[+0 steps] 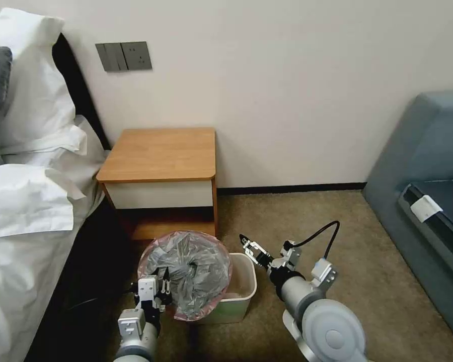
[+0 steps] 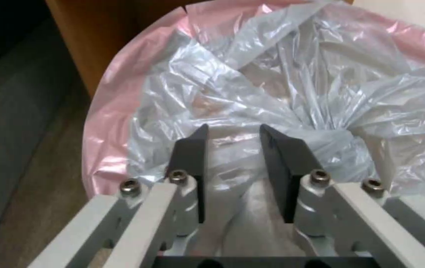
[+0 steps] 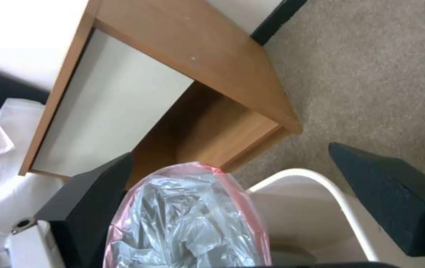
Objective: Pick up the garbage bag from the table and place it over the trash can.
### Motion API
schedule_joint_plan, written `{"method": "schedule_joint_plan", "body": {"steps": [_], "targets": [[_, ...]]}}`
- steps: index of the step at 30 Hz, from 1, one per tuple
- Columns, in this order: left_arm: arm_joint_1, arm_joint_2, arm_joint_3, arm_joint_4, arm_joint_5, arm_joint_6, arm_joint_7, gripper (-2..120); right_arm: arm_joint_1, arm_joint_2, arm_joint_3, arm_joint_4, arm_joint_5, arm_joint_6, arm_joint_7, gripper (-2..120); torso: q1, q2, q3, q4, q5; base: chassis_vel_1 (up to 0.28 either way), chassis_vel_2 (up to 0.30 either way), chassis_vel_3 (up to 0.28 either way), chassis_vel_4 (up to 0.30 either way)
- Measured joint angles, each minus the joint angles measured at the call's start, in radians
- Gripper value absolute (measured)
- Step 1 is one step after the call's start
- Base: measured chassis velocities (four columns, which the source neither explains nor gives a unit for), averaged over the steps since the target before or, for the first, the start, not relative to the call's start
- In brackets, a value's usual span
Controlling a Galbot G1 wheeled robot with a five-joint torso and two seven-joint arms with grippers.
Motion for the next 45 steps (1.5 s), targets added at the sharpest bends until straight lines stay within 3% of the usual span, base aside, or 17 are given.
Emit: {"method": "schedule_joint_plan", "body": {"steps": [2,16,21,45], "targets": [[-0.006,0.0,0.002,0.007,-0.001,0.001,0.0,37,-0.002,0.0,0.0,-0.002,-0.006,0.0,-0.002,100,0.0,0.0,0.0,0.0,0.0,0.0,0.0,0.0,0.0],[-0.021,0.003,0.022,0.026,-0.003,0.008,0.0,43,-0.007,0.006,0.0,-0.015,-0.021,0.0,-0.006,100,0.0,0.0,0.0,0.0,0.0,0.0,0.0,0.0,0.0],[-0.04,0.003,0.029,0.044,-0.023,0.022,-0.002,52,-0.009,0.008,-0.001,-0.016,-0.022,0.0,-0.006,100,0.0,0.0,0.0,0.0001,0.0,0.0,0.0,0.0,0.0],[-0.116,0.024,0.053,0.113,-0.064,0.062,-0.031,55,-0.009,0.025,-0.006,-0.047,-0.039,0.003,-0.009,100,0.0,0.0,0.0,0.0,0.0002,0.0,0.0,0.0,0.0]]}}
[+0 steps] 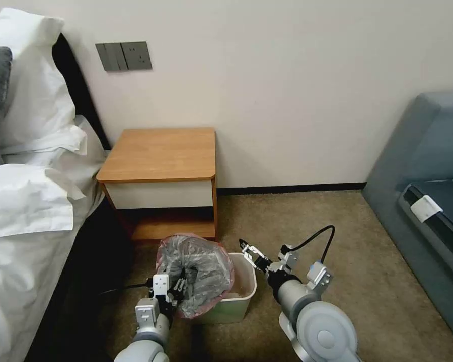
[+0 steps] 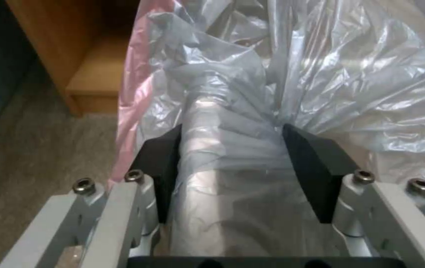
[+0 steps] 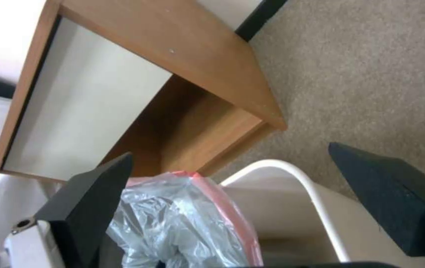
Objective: Pick up the garbage bag from the table and place it over the trash can.
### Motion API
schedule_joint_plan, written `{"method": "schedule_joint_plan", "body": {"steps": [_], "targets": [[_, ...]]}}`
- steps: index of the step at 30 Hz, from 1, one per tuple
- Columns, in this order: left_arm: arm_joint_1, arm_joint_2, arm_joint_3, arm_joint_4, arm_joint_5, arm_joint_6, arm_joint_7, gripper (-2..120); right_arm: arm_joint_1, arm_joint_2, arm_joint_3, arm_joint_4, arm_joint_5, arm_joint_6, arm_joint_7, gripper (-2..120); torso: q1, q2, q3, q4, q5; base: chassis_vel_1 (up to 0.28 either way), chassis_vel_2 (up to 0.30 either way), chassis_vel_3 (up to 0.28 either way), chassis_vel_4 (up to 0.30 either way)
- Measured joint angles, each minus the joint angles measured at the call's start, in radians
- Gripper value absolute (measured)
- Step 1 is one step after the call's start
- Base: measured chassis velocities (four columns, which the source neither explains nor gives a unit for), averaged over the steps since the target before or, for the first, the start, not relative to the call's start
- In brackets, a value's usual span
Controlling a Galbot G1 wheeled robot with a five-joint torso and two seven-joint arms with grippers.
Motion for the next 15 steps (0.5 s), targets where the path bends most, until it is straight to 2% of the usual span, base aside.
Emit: {"method": "schedule_joint_plan", "body": {"steps": [5,8,15], "targets": [[-0.011,0.002,0.001,0.007,-0.007,0.012,-0.013,54,0.001,0.003,0.0,-0.01,-0.006,0.001,0.0,100,0.0,0.0,0.0,0.0,0.0001,0.0,0.0,0.0,0.0],[-0.01,0.004,0.003,0.006,-0.007,0.016,-0.015,48,0.0,0.004,0.002,-0.011,-0.007,0.002,0.0,100,0.0,0.0,0.0,0.0,0.0,0.0,0.0,0.0,0.0],[0.003,0.014,0.004,-0.008,-0.008,0.022,-0.028,19,-0.001,0.011,0.004,-0.012,-0.014,0.005,-0.001,100,0.0,0.0,0.0,0.0,-0.0003,0.0,0.0,0.0,0.0]]}}
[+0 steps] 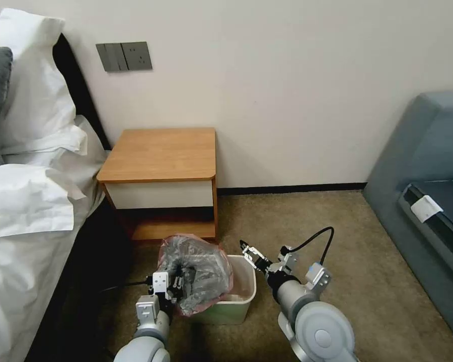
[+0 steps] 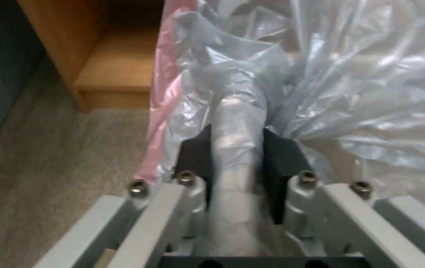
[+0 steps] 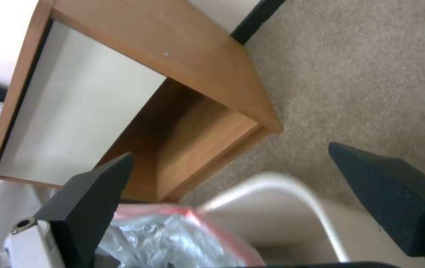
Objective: Pick up the garbage bag from the table and place it over the trash can.
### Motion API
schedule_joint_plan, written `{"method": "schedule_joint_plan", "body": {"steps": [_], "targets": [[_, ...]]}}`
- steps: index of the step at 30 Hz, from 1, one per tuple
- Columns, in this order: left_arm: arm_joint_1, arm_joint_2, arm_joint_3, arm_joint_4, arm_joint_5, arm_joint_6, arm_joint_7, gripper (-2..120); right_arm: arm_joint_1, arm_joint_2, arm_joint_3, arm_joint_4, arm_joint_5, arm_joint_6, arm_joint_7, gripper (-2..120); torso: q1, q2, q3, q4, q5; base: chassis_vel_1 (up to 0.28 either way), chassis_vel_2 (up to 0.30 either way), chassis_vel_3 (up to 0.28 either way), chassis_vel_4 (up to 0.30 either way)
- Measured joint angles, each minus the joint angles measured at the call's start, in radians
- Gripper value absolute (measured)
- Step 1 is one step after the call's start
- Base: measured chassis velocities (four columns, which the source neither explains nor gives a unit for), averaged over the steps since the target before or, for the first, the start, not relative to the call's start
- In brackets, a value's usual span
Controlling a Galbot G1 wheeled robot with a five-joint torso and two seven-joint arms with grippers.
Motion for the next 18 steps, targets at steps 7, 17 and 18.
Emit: {"method": "schedule_joint_plan", "body": {"steps": [7,17,18], "targets": [[0.026,0.005,0.0,-0.01,-0.022,-0.068,-0.046,10,0.001,-0.001,0.0,0.025,-0.04,0.0,-0.02,100,0.0,0.0,0.0,-0.0002,-0.0004,0.0,0.0,0.0,0.0],[0.092,0.005,-0.031,-0.068,-0.015,-0.236,-0.01,9,-0.009,-0.087,-0.027,0.098,-0.295,0.001,-0.251,100,0.0,0.0,0.0,0.0,0.0002,0.0,0.0,0.0,0.0],[0.098,0.005,-0.039,-0.074,-0.007,-0.258,0.004,9,-0.001,-0.106,-0.034,0.103,-0.32,0.002,-0.295,100,0.0,0.0,0.0,-0.0001,0.0002,0.0,0.0,0.0,0.0]]}}
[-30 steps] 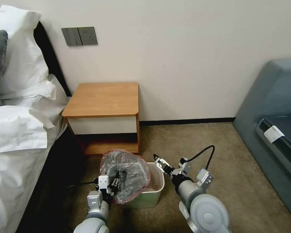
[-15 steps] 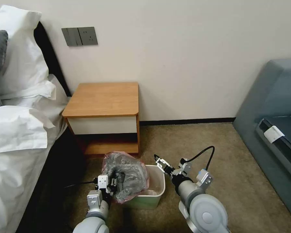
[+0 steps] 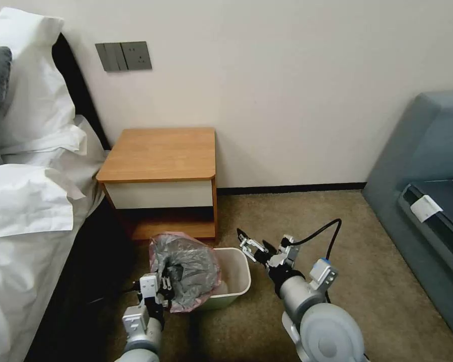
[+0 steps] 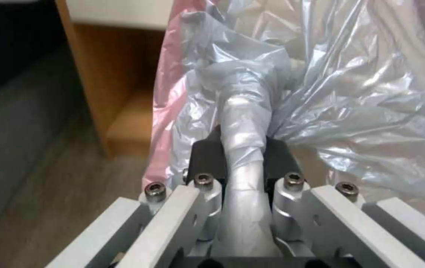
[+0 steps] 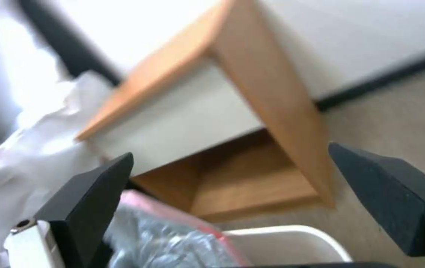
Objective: Pick up the garbage bag from the table and place it over the trash can.
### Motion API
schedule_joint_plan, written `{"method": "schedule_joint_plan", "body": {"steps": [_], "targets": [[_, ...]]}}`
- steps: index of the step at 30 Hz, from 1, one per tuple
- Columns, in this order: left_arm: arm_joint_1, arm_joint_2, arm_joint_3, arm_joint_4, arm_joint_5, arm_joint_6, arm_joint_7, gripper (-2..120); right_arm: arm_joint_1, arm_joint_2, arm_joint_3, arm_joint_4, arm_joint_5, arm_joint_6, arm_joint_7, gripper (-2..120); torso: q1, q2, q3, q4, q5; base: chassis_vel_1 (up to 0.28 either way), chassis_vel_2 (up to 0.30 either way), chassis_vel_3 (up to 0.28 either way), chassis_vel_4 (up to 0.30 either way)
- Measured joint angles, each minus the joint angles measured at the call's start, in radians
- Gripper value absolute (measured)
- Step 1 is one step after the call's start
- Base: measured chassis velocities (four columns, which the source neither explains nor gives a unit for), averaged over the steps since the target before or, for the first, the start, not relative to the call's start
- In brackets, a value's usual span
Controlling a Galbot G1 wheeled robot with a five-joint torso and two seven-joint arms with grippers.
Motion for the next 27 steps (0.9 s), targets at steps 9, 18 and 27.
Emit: {"method": "schedule_joint_plan", "body": {"steps": [9,18,27], "targets": [[0.015,-0.004,-0.041,-0.052,0.004,-0.059,0.026,9,0.102,-0.086,-0.115,-0.016,0.018,-0.021,-0.075,100,0.0,0.0,0.0,0.0002,-0.0001,0.0,0.0,0.0,0.0],[0.028,0.008,-0.066,-0.087,0.005,-0.085,0.042,9,0.127,-0.079,-0.218,-0.044,-0.009,-0.045,-0.069,100,0.0,0.0,0.0,0.0001,-0.0002,0.0,0.0,0.0,0.0],[0.039,0.012,-0.081,-0.118,0.006,-0.098,0.069,9,0.189,-0.02,-0.255,-0.141,-0.095,-0.032,-0.087,100,0.0,0.0,0.0,0.0001,-0.0001,0.0,0.0,0.0,0.0]]}}
